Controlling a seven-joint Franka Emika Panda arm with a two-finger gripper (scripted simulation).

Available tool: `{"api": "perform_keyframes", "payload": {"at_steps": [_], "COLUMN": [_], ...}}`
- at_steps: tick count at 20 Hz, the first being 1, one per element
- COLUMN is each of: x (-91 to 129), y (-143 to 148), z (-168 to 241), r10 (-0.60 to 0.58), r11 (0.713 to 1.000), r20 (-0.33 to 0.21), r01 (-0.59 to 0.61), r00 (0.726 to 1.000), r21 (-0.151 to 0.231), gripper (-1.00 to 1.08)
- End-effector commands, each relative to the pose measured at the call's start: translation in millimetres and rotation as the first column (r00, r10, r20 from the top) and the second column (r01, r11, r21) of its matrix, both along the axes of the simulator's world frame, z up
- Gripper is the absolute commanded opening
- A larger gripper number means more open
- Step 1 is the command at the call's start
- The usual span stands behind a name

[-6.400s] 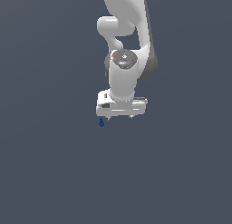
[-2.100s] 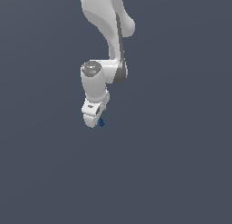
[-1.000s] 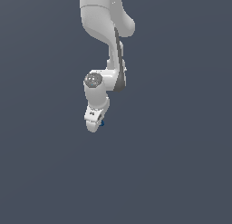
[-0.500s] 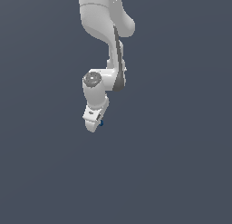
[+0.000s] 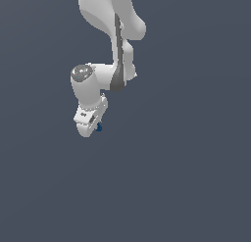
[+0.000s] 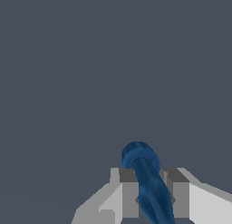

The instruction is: Pick up the object and move it to a goal position.

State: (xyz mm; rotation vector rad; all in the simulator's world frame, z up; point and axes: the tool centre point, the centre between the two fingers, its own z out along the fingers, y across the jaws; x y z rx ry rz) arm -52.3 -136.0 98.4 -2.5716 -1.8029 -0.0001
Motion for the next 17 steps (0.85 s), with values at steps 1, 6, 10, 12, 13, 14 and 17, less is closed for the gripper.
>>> {"api": "perform_keyframes", "payload": {"at_steps": [1, 6, 10, 12, 13, 14, 17], "x": [1.1, 4.0, 6.0, 6.7, 7.1, 7.5, 8.3], "y": [-18.7, -50.2, -66.3, -71.6, -73.4, -74.8, -76.2], "z": [20.4, 54.2, 71.2, 76.6, 78.4, 79.7, 80.7], "r10": [0.000, 0.000, 0.000, -0.001, -0.001, -0.001, -0.001], "r11": [1.000, 1.000, 1.000, 1.000, 1.000, 1.000, 1.000], "r20": [0.001, 0.001, 0.001, 0.001, 0.001, 0.001, 0.001], "r01": [0.000, 0.000, 0.000, 0.001, 0.001, 0.001, 0.001], "r00": [1.000, 1.000, 1.000, 1.000, 1.000, 1.000, 1.000], "r21": [0.000, 0.001, 0.001, 0.000, 0.000, 0.000, 0.000], "gripper": [-1.00, -1.00, -1.00, -1.00, -1.00, -1.00, -1.00]}}
